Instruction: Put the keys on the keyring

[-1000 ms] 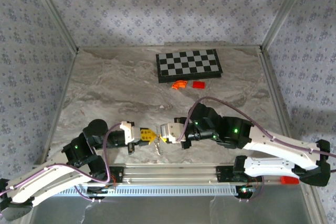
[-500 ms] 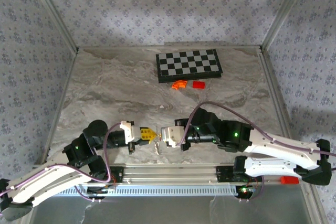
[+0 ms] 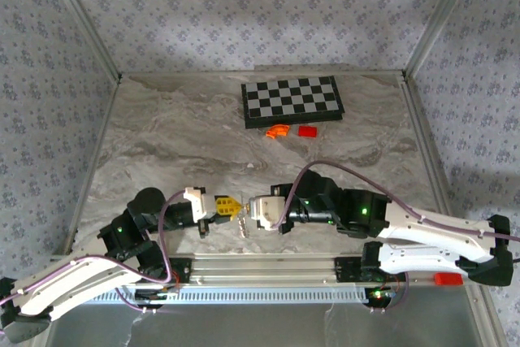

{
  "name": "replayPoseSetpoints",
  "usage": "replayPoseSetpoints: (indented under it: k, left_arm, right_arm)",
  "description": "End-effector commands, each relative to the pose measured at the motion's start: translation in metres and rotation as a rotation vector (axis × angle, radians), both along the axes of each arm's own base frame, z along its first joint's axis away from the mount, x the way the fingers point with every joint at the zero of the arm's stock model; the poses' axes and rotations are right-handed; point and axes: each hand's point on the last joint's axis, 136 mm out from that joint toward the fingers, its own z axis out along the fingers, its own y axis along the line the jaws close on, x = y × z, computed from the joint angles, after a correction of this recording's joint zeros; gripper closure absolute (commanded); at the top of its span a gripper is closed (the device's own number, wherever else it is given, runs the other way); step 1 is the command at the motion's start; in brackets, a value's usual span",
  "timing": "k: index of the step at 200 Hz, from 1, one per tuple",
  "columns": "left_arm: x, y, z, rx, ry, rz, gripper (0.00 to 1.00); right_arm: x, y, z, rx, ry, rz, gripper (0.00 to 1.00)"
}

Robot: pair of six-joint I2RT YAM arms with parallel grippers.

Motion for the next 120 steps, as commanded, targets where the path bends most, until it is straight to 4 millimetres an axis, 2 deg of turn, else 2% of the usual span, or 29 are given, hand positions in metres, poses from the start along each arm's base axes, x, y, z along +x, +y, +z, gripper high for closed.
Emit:
replayPoseSetpoints:
  k: [1, 37, 71, 101, 120]
  left_arm:
    - [-0.004, 0.002, 0.030, -0.103, -0.050, -0.010, 1.00]
    - [-0.004, 0.001, 0.031, -0.114, -0.052, -0.012, 1.00]
    - [-0.003, -0.001, 0.033, -0.130, -0.054, -0.012, 1.00]
    - [-0.002, -0.003, 0.037, -0.148, -0.063, -0.011, 1.00]
    - [-0.004, -0.002, 0.041, -0.170, -0.074, -0.022, 1.00]
  right_arm:
    - [0.003, -0.004, -0.003, -0.007, -0.030, -0.019, 1.00]
    - [0.004, -0.005, -0.007, -0.006, -0.029, -0.026, 0.98]
    - [0.001, -0.005, 0.001, 0.034, -0.027, -0.013, 0.93]
    - [-0.001, -0.007, 0.004, 0.048, -0.006, -0.006, 0.86]
    - [-0.007, -0.010, 0.009, 0.079, 0.047, 0.005, 0.75]
